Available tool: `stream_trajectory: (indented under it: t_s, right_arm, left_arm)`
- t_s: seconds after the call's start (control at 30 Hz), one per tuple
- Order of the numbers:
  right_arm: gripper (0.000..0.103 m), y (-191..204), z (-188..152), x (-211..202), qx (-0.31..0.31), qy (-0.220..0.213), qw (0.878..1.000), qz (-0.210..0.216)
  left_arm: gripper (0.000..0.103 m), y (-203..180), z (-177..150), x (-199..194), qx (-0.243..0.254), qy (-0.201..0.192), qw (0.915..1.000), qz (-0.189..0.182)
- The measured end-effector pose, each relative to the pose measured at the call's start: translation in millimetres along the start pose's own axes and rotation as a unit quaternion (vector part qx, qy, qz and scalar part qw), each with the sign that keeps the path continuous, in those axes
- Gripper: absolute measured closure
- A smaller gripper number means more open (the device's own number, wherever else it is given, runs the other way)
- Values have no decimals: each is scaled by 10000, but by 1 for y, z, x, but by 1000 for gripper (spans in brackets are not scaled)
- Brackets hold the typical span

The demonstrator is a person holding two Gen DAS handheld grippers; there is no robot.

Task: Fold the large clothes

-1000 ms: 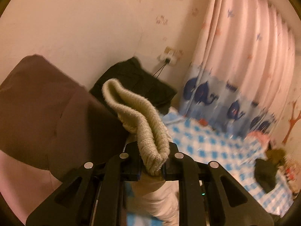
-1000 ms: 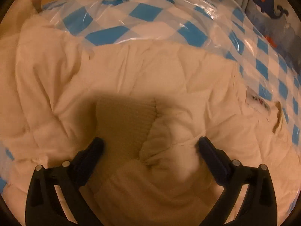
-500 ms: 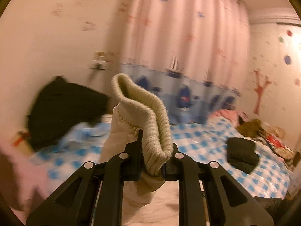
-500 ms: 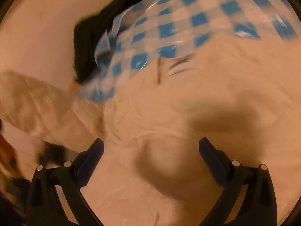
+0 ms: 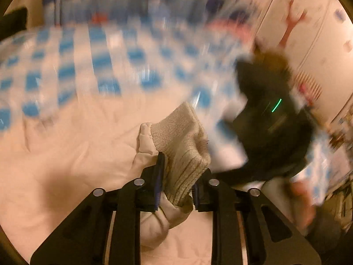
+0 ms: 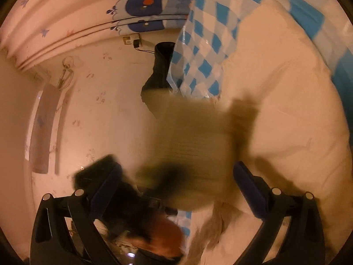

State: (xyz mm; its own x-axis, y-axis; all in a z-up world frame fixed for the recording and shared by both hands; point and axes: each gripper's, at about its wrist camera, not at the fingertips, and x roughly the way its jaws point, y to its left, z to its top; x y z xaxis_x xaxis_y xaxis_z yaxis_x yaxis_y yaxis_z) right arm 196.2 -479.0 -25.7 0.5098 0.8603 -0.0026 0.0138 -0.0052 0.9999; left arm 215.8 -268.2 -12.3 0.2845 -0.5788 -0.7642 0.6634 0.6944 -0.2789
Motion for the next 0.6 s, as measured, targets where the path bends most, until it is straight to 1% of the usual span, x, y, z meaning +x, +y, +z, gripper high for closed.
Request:
stream_trajectory:
  t_s: [0.03, 0.07, 0.1, 0.13, 0.17, 0.23, 0.27, 0.3, 0.33, 0.37, 0.43, 0.47, 0.5, 0.53, 0.57, 0.6]
  right_arm:
    - [5, -3, 5, 0, 57, 28, 9998, -191]
    - [5, -7, 7, 2, 133, 98, 9996, -236]
    - [5, -10, 8, 3, 168, 119, 9996, -191]
    - [5, -13, 10, 3, 180, 116, 9996, -163]
    - [5, -14, 10, 2, 194, 113, 9997, -133]
    - [7, -15, 11, 4, 203, 96, 9996, -144]
    - [7, -15, 10, 4, 202, 91, 9995, -225]
    - [7, -15, 10, 5, 189, 101, 9993, -314]
    - [7, -13, 10, 6, 158, 127, 9989, -421]
    - [7, -11, 9, 9, 111, 163, 9981, -586]
    - [7, -7, 8, 14, -48, 242, 9956, -909]
    - [8, 0, 6, 18, -295, 292, 9919, -1198]
    - [22, 9, 2, 22, -671, 347, 9847, -1573]
    - [40, 14, -1, 24, -875, 349, 9790, -1811]
    - [80, 20, -4, 25, -1089, 344, 9695, -2171]
    - [85, 26, -5, 25, -1171, 351, 9675, -2215]
  left_arm:
    - [68, -1, -5, 4, 32, 22, 10000, -20]
    - [56, -3, -9, 5, 65, 26, 10000, -43]
    - [52, -4, -12, 1, 94, 28, 9999, -66]
    - [44, -5, -13, -5, 148, 20, 9999, -34]
    - [39, -6, -15, -14, 255, -16, 9996, 89]
    - [33, -10, -16, -37, 489, -105, 9982, 344]
    - [30, -10, -15, -50, 563, -182, 9975, 393]
    - [29, -9, -18, -70, 640, -326, 9961, 518]
    - [24, -4, -22, -89, 676, -476, 9946, 626]
    - [20, 3, -25, -109, 688, -636, 9929, 738]
    - [15, 20, -29, -138, 600, -912, 9889, 1007]
    - [15, 37, -35, -152, 442, -1033, 9865, 1187]
    - [15, 52, -40, -159, 295, -1056, 9851, 1326]
    - [15, 66, -43, -165, 135, -1060, 9835, 1463]
    - [15, 88, -48, -170, -135, -1044, 9815, 1600]
    - [15, 102, -51, -173, -329, -1047, 9802, 1649]
